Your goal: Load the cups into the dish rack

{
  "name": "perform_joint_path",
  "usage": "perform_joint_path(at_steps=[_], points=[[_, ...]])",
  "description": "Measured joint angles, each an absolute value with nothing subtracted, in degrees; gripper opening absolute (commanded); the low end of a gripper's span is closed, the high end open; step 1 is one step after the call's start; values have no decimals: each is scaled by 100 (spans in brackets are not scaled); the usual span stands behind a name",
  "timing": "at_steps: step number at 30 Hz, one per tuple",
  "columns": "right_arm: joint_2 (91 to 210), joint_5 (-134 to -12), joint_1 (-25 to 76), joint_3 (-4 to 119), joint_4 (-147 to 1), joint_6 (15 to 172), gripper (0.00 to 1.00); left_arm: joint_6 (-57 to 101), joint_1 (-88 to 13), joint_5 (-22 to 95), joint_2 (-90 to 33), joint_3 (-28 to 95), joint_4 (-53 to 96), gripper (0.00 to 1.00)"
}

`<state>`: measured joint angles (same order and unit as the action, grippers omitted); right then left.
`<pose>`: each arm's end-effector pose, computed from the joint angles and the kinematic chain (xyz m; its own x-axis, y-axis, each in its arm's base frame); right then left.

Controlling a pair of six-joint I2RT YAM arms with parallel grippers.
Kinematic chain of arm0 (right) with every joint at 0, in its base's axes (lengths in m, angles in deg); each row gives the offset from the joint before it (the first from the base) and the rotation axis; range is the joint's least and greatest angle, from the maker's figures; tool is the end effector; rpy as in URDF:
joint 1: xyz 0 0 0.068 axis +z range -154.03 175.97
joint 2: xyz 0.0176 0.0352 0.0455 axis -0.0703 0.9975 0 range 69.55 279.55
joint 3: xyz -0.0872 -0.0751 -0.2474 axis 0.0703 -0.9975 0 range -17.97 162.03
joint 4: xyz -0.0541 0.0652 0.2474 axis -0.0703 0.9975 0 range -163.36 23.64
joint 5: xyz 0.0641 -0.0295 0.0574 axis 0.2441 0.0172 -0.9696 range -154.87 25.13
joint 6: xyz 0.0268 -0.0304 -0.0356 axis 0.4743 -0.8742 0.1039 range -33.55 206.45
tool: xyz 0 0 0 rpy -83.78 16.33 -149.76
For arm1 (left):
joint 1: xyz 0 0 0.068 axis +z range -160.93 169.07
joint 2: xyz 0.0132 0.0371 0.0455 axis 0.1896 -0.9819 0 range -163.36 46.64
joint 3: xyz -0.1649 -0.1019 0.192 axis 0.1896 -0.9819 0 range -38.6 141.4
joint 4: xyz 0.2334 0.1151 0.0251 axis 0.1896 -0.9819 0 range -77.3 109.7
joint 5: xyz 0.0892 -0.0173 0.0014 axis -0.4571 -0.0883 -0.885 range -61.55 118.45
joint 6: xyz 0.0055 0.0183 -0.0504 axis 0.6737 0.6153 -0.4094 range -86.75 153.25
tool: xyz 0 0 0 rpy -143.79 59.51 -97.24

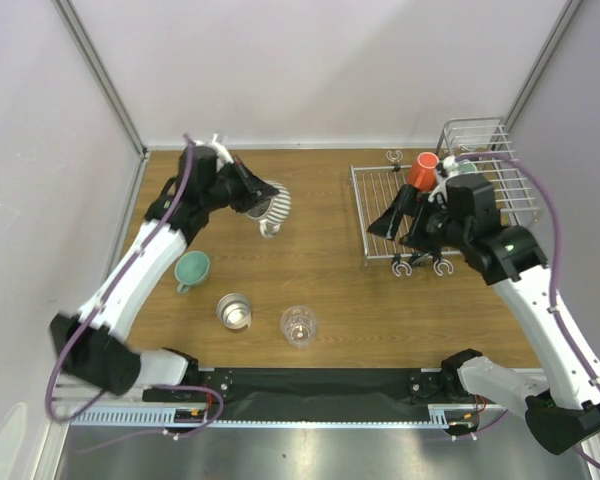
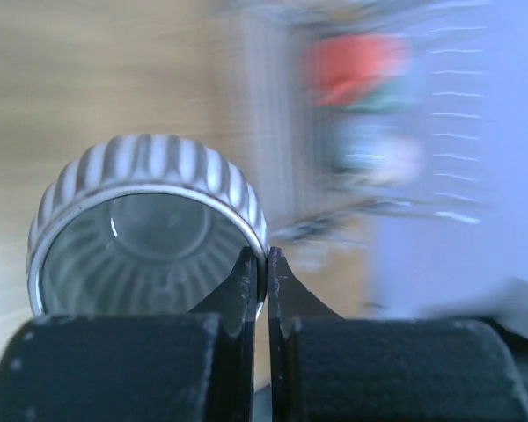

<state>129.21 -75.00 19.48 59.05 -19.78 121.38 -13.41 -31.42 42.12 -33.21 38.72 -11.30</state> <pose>0.1723 0.0818 0.4074 -0.7435 0.2913 -0.6020 -0.1183 0.8287 0.5471 0.2888 -0.1169 0.3625 -0.7368 -0.4791 -0.4771 -0.0163 0.7180 -0.6958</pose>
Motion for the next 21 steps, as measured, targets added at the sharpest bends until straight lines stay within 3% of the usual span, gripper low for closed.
perform_joint_path(at_steps=[4,8,21], points=[[12869,-8514,1957,5113,-3108,12611,99,-2471,-3162,5132,-2239,2572,988,0],[12867,-9223,2070,4692,-4093,13043,100,-3509,-3308,5554,-1997,1842,2557,0],[13046,-10213,2448,4683,-5921,13454,92,-5369,-4165,5561,-2171,1560,5416,0]])
